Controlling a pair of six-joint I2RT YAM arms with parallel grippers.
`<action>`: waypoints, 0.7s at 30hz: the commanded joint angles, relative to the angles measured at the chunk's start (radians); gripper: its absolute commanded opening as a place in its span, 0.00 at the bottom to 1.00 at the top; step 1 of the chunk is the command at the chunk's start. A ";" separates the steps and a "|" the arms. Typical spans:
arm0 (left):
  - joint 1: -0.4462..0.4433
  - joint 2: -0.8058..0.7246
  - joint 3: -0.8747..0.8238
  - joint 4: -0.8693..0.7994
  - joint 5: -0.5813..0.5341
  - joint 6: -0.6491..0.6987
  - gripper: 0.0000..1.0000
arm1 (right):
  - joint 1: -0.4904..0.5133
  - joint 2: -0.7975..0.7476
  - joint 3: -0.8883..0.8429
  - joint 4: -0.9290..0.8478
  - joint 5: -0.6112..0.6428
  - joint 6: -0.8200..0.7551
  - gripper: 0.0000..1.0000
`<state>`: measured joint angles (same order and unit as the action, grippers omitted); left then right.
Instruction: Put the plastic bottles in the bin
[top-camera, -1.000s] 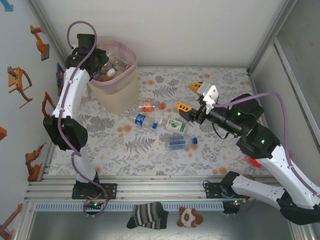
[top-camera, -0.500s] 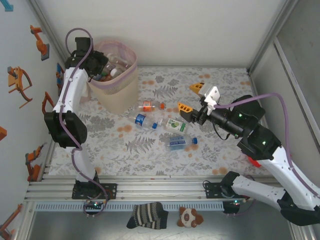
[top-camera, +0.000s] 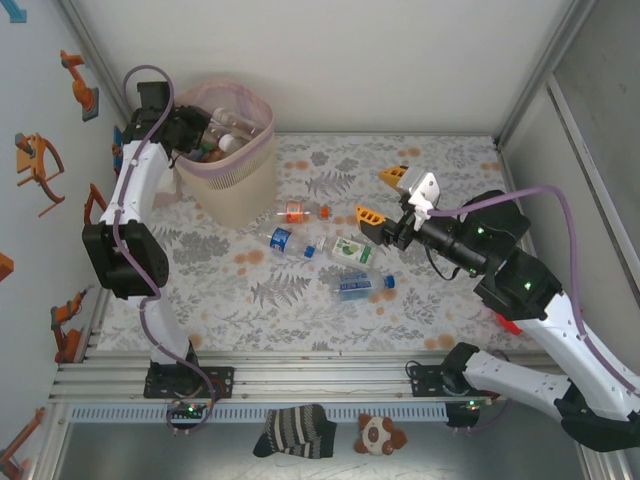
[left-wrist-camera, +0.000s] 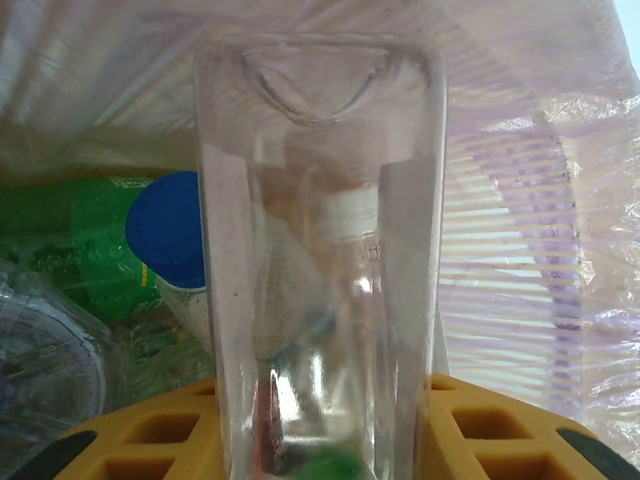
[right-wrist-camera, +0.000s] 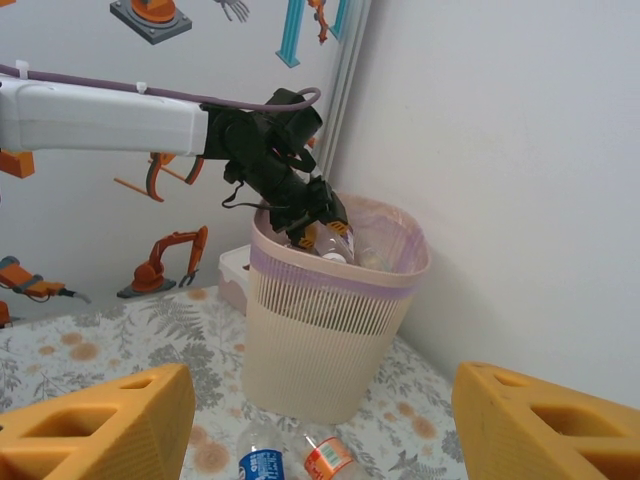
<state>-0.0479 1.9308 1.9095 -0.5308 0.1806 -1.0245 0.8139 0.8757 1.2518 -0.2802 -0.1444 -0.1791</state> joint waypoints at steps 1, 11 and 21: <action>0.019 0.000 -0.040 -0.080 -0.014 -0.026 0.43 | 0.001 -0.013 -0.006 0.023 -0.004 0.023 0.68; 0.017 -0.098 -0.038 -0.066 -0.052 -0.044 0.57 | 0.000 -0.011 -0.009 0.026 -0.002 0.029 0.68; 0.013 -0.172 -0.019 -0.066 -0.082 -0.067 0.58 | 0.001 -0.009 -0.011 0.030 0.002 0.029 0.68</action>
<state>-0.0410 1.8130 1.8816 -0.5724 0.1307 -1.0687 0.8139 0.8757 1.2514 -0.2798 -0.1440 -0.1581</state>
